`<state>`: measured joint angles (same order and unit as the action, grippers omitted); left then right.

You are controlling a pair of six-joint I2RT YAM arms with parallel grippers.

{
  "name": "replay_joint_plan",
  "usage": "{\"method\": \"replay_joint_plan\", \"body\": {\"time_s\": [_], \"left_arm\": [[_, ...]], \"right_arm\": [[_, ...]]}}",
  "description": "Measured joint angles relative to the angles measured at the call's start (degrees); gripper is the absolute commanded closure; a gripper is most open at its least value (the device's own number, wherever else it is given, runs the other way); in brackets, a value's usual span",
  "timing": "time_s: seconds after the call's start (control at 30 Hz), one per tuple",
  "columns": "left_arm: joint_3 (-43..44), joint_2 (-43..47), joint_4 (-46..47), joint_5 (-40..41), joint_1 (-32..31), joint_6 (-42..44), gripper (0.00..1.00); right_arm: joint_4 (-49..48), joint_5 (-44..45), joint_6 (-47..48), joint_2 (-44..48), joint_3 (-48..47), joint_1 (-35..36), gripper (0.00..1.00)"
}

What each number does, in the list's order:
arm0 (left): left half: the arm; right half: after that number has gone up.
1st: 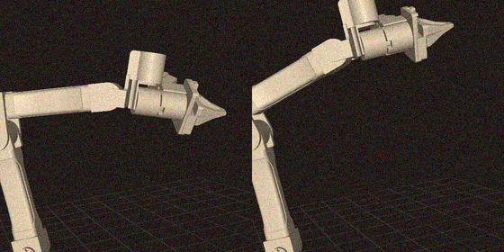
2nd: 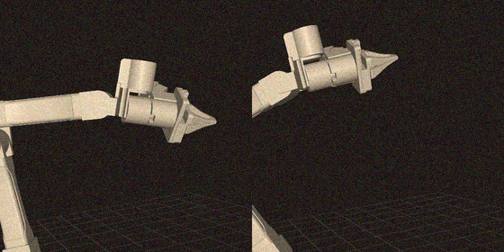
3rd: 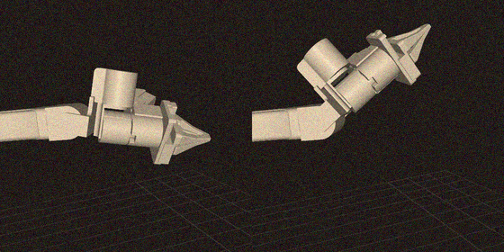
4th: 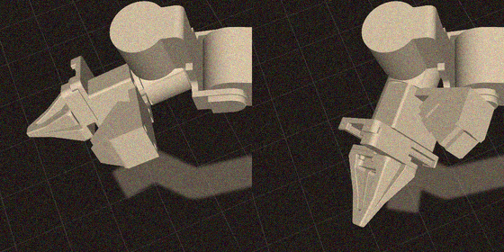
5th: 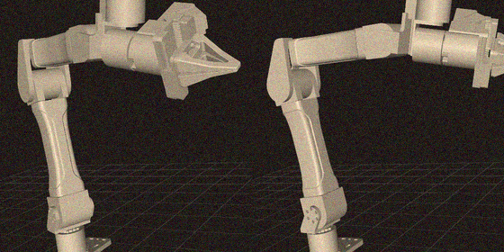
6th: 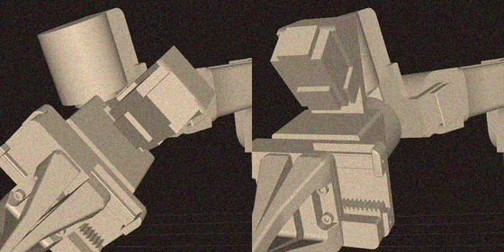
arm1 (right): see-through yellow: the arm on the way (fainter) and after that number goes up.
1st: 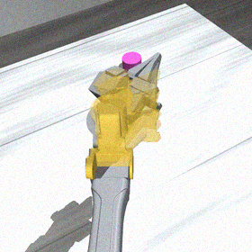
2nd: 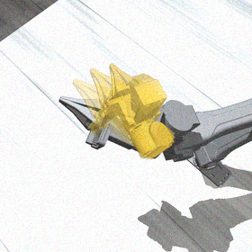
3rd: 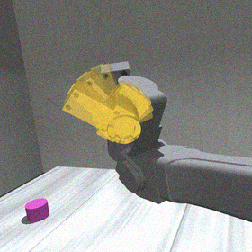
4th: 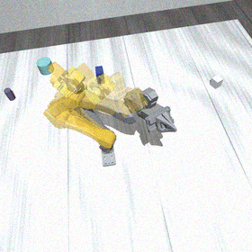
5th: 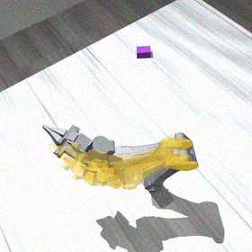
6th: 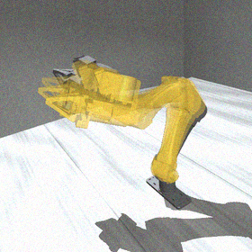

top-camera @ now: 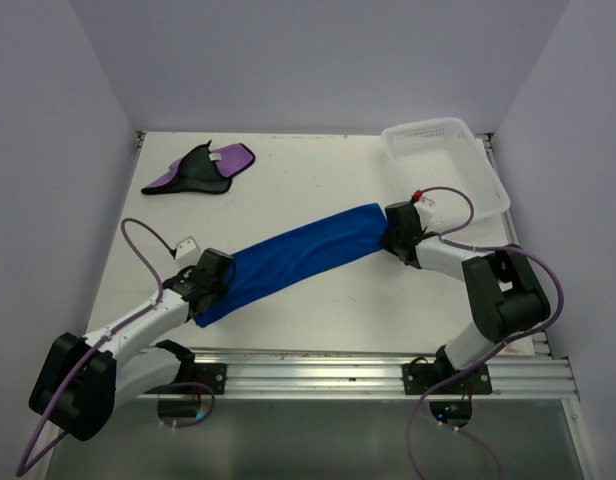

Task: Roll the towels
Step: Fold the towel

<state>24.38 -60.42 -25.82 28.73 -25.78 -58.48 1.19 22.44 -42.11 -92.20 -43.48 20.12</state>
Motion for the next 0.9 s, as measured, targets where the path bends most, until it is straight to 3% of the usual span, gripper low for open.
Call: {"method": "replay_joint_plan", "body": {"time_s": [0.2, 0.73, 0.9], "left_arm": [[0.0, 0.02, 0.02, -0.07, 0.0, 0.83, 0.67], [0.22, 0.02, 0.96, -3.13, 0.0, 4.98, 0.66], [1.97, -0.11, 2.21, -6.16, 0.0, 9.51, 0.63]], "right_arm": [[-2.14, -0.98, -1.77, -0.7, 0.0, 0.0, 0.59], [-2.69, -0.92, -3.08, -1.27, 0.0, 0.0, 0.99], [-0.26, -0.07, -2.4, 0.17, 0.0, 0.0, 1.0]]}}
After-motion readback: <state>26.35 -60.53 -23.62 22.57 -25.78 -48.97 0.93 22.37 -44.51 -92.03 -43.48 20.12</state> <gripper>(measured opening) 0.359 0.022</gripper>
